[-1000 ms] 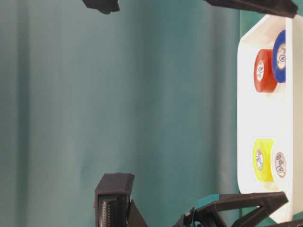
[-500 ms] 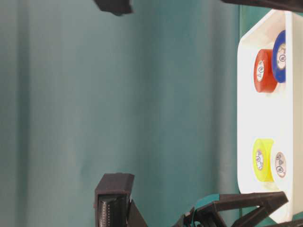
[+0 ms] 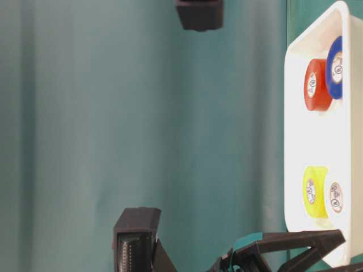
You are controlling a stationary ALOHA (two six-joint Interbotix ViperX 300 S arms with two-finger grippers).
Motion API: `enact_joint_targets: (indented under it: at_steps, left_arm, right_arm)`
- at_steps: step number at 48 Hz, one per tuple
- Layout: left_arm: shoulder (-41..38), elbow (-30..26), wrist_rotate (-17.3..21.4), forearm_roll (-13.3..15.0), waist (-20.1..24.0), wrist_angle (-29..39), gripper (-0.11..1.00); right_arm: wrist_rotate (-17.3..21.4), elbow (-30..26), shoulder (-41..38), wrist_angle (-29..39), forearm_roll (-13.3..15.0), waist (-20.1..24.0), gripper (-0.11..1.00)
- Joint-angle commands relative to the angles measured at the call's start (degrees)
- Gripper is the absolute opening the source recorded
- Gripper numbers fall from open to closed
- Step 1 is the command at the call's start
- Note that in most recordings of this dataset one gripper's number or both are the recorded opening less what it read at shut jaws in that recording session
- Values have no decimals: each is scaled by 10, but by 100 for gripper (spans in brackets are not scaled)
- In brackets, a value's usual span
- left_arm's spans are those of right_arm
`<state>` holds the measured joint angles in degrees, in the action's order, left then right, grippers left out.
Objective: Put the tape alternately from left to right into the white case.
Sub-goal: 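Lower the right gripper onto the teal roll and grasp its rim, then lift the teal roll and place it in the tray's top middle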
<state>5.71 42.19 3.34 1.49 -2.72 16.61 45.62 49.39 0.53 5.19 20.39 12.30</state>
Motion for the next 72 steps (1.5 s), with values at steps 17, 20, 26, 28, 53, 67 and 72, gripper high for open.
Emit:
enact_joint_targets:
  at_steps: [17, 20, 26, 28, 53, 67, 72]
  left_arm:
    - [9, -9, -1, 1, -4, -4, 71]
    - [10, -10, -1, 1, -4, -4, 71]
    - [9, -10, -1, 1, -4, -4, 71]
    - [10, -10, -1, 2, -4, -4, 71]
    - [11, -10, -1, 1, -8, -1, 71]
    - [12, -10, -1, 1, -10, -1, 71]
    - [12, -10, -1, 1, -10, -1, 71]
  right_arm:
    - [1, -29, -27, -2, 2, 3, 87]
    - [1, -32, -27, -1, 2, 3, 85]
    - [1, -40, -25, 4, 3, 3, 61]
    - [0, -41, -22, 6, 3, 3, 49]
    - [-1, -40, 51, 7, 4, 3, 29]
    - [-2, -40, 86, 7, 4, 3, 29]
    - [-2, -40, 88, 7, 4, 3, 29]
